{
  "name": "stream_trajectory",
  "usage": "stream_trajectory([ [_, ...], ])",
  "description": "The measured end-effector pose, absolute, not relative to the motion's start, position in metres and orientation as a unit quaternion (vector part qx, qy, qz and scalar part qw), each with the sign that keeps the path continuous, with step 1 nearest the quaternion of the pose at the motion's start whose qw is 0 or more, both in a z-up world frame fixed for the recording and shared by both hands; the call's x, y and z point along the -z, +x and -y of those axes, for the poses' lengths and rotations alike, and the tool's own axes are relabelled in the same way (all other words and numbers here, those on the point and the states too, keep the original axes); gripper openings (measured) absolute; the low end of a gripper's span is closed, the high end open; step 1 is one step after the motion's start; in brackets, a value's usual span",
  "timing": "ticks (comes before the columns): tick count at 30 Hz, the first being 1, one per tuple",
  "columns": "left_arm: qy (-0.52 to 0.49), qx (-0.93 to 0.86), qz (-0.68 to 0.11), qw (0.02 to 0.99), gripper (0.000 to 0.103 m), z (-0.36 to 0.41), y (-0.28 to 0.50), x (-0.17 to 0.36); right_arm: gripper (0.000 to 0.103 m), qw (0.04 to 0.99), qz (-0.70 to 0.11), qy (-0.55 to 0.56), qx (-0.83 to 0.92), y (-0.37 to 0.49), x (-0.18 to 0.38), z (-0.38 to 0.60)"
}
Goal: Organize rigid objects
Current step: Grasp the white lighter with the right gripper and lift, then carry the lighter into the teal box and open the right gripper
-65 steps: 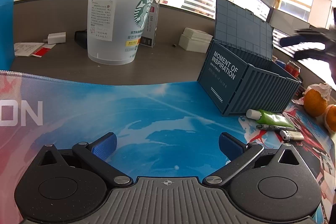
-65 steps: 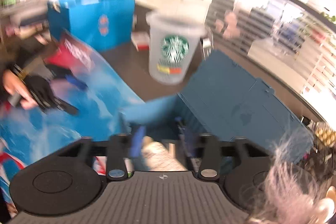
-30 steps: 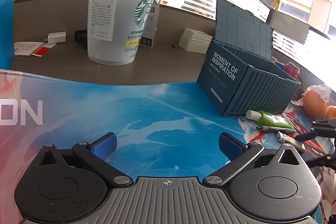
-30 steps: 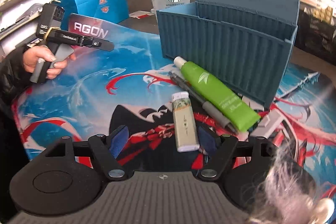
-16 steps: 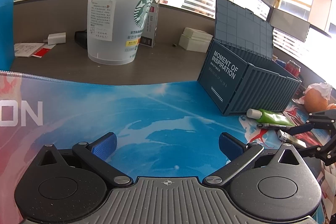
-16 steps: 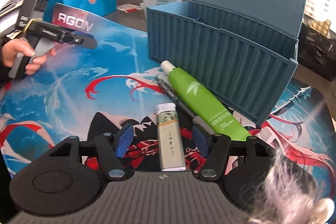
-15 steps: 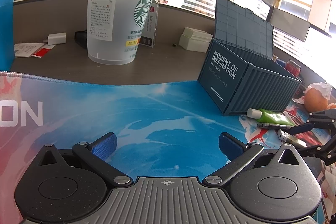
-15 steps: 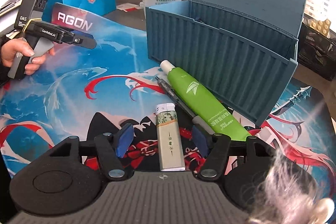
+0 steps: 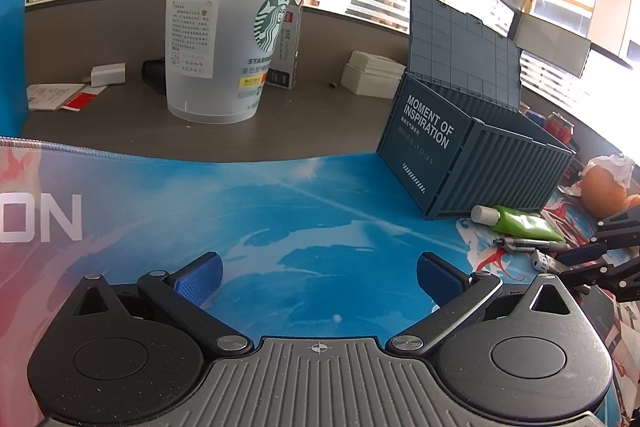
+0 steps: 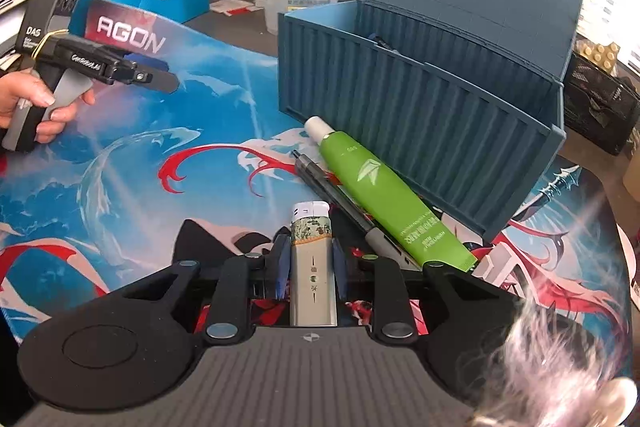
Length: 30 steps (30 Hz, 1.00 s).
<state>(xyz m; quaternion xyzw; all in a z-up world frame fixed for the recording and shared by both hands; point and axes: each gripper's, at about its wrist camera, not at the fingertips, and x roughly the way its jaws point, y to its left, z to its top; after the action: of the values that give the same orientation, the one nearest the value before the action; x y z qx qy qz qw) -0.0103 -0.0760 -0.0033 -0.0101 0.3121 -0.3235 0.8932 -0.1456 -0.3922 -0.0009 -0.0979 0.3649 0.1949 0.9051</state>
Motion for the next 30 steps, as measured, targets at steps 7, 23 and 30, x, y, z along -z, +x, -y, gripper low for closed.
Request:
stream_trajectory([
  [7, -0.01, 0.323, -0.312, 0.893, 0.103, 0.076, -0.01, 0.003, 0.021, 0.903, -0.356, -0.11, -0.216, -0.144, -0.022, 0.389],
  [23, -0.01, 0.323, -0.312, 0.893, 0.103, 0.076, -0.01, 0.003, 0.021, 0.904, -0.315, -0.15, -0.246, -0.124, -0.076, 0.385],
  [30, -0.01, 0.323, -0.312, 0.893, 0.103, 0.076, -0.01, 0.003, 0.021, 0.904, -0.304, -0.165, -0.25, -0.102, -0.097, 0.39],
])
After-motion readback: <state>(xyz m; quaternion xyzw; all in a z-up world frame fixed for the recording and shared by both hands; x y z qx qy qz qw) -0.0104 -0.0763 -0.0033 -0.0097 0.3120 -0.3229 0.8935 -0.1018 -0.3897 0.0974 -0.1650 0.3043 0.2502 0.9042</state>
